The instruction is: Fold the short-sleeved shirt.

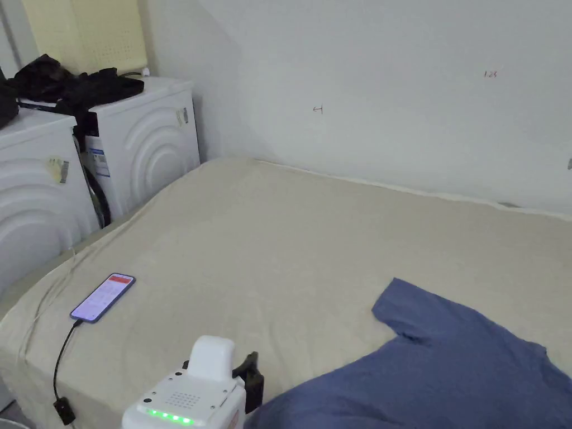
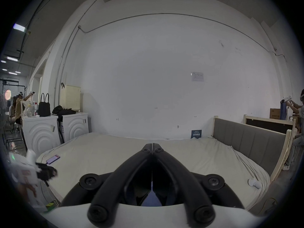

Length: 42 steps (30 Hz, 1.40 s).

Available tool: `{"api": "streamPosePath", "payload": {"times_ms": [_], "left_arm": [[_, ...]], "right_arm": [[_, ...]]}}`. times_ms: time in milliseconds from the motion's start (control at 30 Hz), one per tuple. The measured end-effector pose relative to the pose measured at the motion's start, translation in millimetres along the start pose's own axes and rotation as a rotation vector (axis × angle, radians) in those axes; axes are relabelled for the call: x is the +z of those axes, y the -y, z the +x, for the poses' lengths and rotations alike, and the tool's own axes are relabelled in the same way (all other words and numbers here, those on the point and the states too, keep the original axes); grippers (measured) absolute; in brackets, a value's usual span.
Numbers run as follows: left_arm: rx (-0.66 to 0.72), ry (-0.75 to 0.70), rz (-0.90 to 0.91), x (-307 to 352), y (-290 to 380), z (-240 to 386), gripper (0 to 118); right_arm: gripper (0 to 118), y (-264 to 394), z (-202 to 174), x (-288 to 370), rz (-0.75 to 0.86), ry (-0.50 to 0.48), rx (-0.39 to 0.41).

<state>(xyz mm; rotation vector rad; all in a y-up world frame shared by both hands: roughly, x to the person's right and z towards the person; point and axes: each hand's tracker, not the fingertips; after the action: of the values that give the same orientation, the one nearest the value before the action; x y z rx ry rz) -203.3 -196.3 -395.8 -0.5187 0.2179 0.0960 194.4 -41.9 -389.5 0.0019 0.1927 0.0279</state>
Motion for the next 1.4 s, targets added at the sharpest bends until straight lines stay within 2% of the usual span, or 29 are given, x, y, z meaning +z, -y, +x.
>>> {"api": "streamPosePath", "payload": {"times_ms": [33, 67, 100, 133, 233, 300, 400, 467, 500, 533, 567, 600, 633, 667, 733, 800, 833, 867, 900, 933, 967, 1000, 1067, 1133, 1233, 1300, 1400], "left_arm": [[0.000, -0.035, -0.072, -16.9, 11.3, -2.7, 118], [-0.011, -0.047, -0.153, -36.1, 23.0, -3.7, 118], [-0.070, 0.008, -0.070, -50.9, 32.8, -2.0, 118], [-0.051, -0.037, -0.127, -64.2, 48.7, -1.7, 118], [-0.175, -0.115, -0.235, -105.7, 80.2, 6.3, 118], [-0.117, -0.073, -0.295, -120.3, 93.2, 9.4, 118], [-0.099, -0.086, -0.314, -143.0, 118.1, 6.9, 116], [-0.052, -0.038, -0.294, -149.5, 113.6, 1.5, 114], [-0.012, -0.034, -0.321, -143.1, 110.7, 1.2, 110], [0.016, -0.003, -0.322, -134.2, 110.2, 3.0, 93], [0.023, 0.064, -0.301, -114.9, 101.9, 16.0, 70], [-0.050, 0.041, -0.260, -104.8, 100.1, 20.4, 45], [-0.066, 0.112, -0.271, -102.0, 100.1, 21.7, 18], [-0.079, 0.122, -0.271, -99.8, 97.9, 21.6, 11], [-0.106, 0.063, -0.266, -105.2, 90.8, 25.0, 11], [-0.062, 0.057, -0.184, -92.2, 72.8, 21.4, 11], [-0.037, 0.065, -0.162, -93.0, 65.6, 23.3, 11], [-0.020, 0.078, -0.129, -88.8, 55.9, 23.9, 11], [-0.018, 0.090, -0.105, -82.9, 45.8, 24.6, 11], [-0.022, 0.092, -0.089, -77.9, 38.1, 25.5, 11], [-0.026, 0.095, -0.067, -72.7, 28.9, 30.9, 11], [-0.026, 0.105, -0.048, -68.1, 21.7, 32.3, 11], [-0.036, 0.120, -0.029, -61.4, 10.3, 34.4, 11], [-0.050, 0.121, -0.014, -57.8, 4.8, 38.7, 11], [-0.066, 0.124, -0.011, -55.2, 0.8, 43.3, 12], [-0.061, 0.123, -0.021, -56.4, 0.5, 44.4, 11], [-0.055, 0.125, -0.035, -56.7, 1.2, 44.8, 11]], "right_arm": [[0, 2.1, 0.4, -0.8, -0.008, 0.000, 0.005], [0, 4.9, 2.0, -0.6, -0.015, 0.001, 0.010], [0, 7.3, 3.2, -1.3, -0.026, 0.003, 0.018], [0, 10.2, 4.5, -2.3, -0.033, 0.008, 0.025], [0, 16.1, 11.3, -7.4, -0.078, 0.024, 0.046], [0, 19.1, 16.1, -9.4, -0.088, 0.034, 0.053], [0, 22.7, 23.6, -12.4, -0.111, 0.048, 0.065], [0, 23.4, 29.0, -18.7, -0.184, 0.040, 0.052], [0, 25.1, 31.3, -22.1, -0.185, 0.032, 0.057], [0, 28.1, 32.2, -25.6, -0.187, 0.031, 0.065], [0, 32.1, 31.6, -31.1, -0.197, 0.040, 0.077], [0, 36.5, 31.5, -37.8, -0.212, 0.049, 0.079], [0, 40.1, 31.7, -44.9, -0.231, 0.043, 0.073], [0, 43.5, 31.7, -51.9, -0.251, 0.026, 0.065], [1, 50.1, 30.9, -64.8, -0.273, -0.009, 0.054], [11, 58.7, 30.2, -81.2, -0.274, -0.053, 0.070], [27, 63.4, 30.5, -90.4, -0.276, -0.070, 0.079], [64, 69.8, 31.9, -102.4, -0.283, -0.085, 0.086], [96, 77.7, 33.1, -118.7, -0.303, -0.090, 0.100], [118, 86.1, 33.9, -135.9, -0.338, -0.134, 0.125], [118, 97.8, 35.2, -159.0, -0.388, -0.140, 0.163], [118, 110.2, 38.7, -183.8, -0.386, -0.206, 0.171], [118, 132.9, 48.3, -240.5, -0.465, -0.198, 0.232], [118, 149.1, 54.7, -292.2, -0.535, -0.249, 0.292], [118, 179.4, 75.3, -392.6, -0.640, -0.314, 0.266], [118, 199.7, 81.1, -446.4, -0.727, -0.324, 0.304], [118, 227.6, 84.6, -512.0, -0.841, -0.402, 0.293]]}}
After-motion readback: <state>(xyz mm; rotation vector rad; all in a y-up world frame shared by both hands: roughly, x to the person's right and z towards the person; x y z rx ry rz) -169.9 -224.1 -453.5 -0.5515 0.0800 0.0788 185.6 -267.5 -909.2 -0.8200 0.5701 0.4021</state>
